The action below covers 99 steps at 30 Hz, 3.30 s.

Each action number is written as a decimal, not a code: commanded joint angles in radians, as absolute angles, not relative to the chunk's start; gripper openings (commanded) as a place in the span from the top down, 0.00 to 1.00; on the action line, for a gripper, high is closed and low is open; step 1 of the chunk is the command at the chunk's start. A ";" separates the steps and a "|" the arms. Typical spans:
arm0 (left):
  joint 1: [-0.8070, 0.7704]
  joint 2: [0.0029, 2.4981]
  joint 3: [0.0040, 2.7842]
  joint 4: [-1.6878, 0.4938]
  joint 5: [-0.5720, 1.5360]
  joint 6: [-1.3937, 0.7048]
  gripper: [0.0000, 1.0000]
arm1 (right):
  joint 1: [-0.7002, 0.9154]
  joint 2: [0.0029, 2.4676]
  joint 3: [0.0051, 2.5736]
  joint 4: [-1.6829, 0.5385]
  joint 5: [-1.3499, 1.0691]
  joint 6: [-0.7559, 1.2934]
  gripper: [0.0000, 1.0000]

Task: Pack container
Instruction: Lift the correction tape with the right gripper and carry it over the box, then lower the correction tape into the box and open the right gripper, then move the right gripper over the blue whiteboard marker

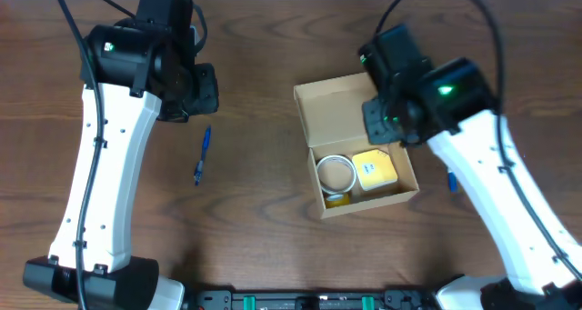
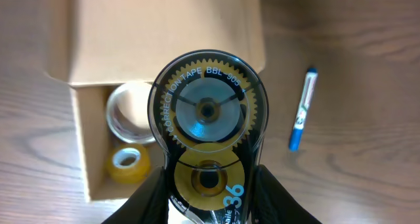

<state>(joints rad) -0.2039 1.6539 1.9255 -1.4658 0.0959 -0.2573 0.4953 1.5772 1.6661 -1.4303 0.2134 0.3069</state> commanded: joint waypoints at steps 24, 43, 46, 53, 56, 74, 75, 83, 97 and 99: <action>-0.203 1.633 1.925 -1.483 0.067 -0.228 0.59 | 0.533 1.518 1.093 -1.108 0.149 0.360 0.77; -0.203 1.633 1.925 -1.485 0.068 -0.228 0.59 | 0.343 1.518 1.058 -1.052 0.119 0.362 0.76; -0.203 1.633 1.925 -1.481 0.068 -0.228 0.59 | 0.340 1.518 1.058 -1.036 0.119 0.362 0.75; -0.203 1.633 1.925 -1.485 0.068 -0.228 0.59 | 0.340 1.518 1.058 -1.039 0.111 0.363 0.69; -0.203 1.633 1.925 -1.485 0.068 -0.228 0.59 | 0.340 1.518 1.058 -1.045 0.112 0.362 0.45; -0.203 1.633 1.925 -1.488 0.067 -0.224 0.59 | 0.313 1.518 1.171 -1.038 0.100 0.367 0.34; -0.203 1.633 1.925 -1.489 0.067 -0.223 0.59 | 0.295 1.518 1.220 -1.056 0.100 0.366 0.31; -0.203 1.633 1.925 -1.489 0.067 -0.220 0.59 | 0.075 1.518 1.372 -1.200 0.101 0.351 0.27; -0.203 1.633 1.925 -1.466 0.068 -0.220 0.58 | -0.001 1.518 1.003 -0.940 0.074 0.371 0.32; -0.203 1.633 1.925 -1.467 0.068 -0.220 0.58 | -0.006 1.518 0.975 -0.908 0.080 0.366 0.29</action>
